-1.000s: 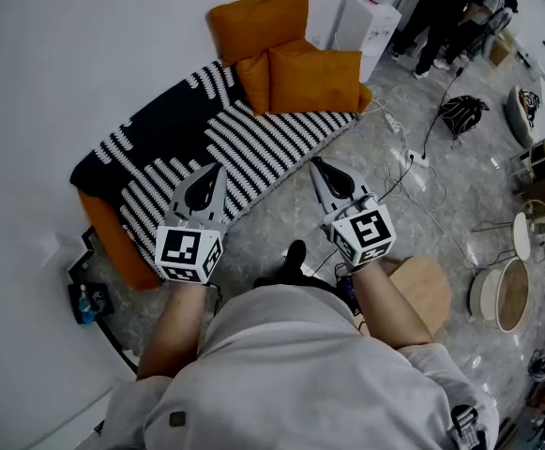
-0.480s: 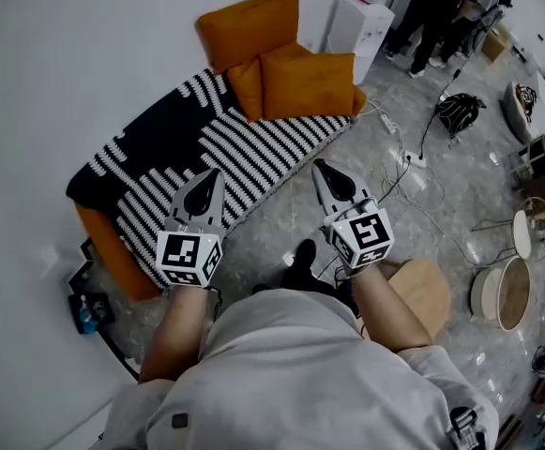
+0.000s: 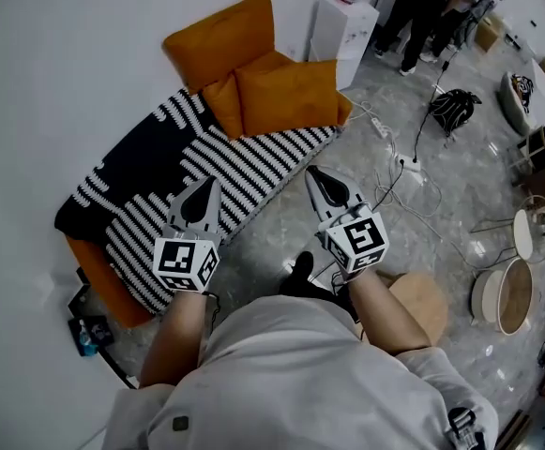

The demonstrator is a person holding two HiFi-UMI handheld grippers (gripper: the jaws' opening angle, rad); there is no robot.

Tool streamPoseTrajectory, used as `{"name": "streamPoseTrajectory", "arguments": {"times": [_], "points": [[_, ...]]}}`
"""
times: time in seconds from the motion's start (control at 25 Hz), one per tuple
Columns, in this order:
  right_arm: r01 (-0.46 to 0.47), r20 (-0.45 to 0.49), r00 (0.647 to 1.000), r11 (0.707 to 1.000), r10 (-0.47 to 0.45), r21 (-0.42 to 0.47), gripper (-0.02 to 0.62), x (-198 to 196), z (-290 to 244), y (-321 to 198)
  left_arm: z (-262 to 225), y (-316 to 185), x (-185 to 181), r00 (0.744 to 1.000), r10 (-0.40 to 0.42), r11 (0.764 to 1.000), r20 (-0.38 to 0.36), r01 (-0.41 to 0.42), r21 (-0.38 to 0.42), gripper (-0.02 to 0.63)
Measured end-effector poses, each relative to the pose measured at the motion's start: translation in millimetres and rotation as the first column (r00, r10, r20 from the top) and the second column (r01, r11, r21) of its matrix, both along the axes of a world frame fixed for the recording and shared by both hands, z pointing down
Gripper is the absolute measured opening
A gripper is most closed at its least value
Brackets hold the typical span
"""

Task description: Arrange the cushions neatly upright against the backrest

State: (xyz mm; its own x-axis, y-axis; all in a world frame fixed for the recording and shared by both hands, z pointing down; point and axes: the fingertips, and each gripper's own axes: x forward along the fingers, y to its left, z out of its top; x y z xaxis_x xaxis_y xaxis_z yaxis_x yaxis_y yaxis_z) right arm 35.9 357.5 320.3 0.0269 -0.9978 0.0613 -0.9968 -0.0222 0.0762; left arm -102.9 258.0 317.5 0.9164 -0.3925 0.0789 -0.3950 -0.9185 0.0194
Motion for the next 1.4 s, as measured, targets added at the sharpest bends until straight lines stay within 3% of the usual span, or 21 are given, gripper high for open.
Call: {"name": "streamPoseTrajectory", "arguments": {"times": [0.36,0.6,1.0,1.4], "points": [[0.042,-0.015,0.999,0.999,-0.042,-0.021,0.026,138,4,-12,4,-11,148,1.000,-0.007,1.000,0.003,0.007,0.005,0.009],[0.033,-0.008,0.999,0.999,-0.033,-0.012,0.026,206,6,-13,5,-12,213,1.000,0.006,1.000,0.029,-0.007,0.026,0.009],[0.020,0.004,1.000,1.000,-0.020,-0.024,0.026,268,17,-53,16,-59,272,0.999,0.000,1.000,0.052,-0.001,0.026,0.009],[0.047,-0.002,0.999,0.999,-0.047,-0.024,0.026,288,13,-158,18,-159,296,0.998,-0.006,1.000,0.058,0.005,0.025,0.009]]}}
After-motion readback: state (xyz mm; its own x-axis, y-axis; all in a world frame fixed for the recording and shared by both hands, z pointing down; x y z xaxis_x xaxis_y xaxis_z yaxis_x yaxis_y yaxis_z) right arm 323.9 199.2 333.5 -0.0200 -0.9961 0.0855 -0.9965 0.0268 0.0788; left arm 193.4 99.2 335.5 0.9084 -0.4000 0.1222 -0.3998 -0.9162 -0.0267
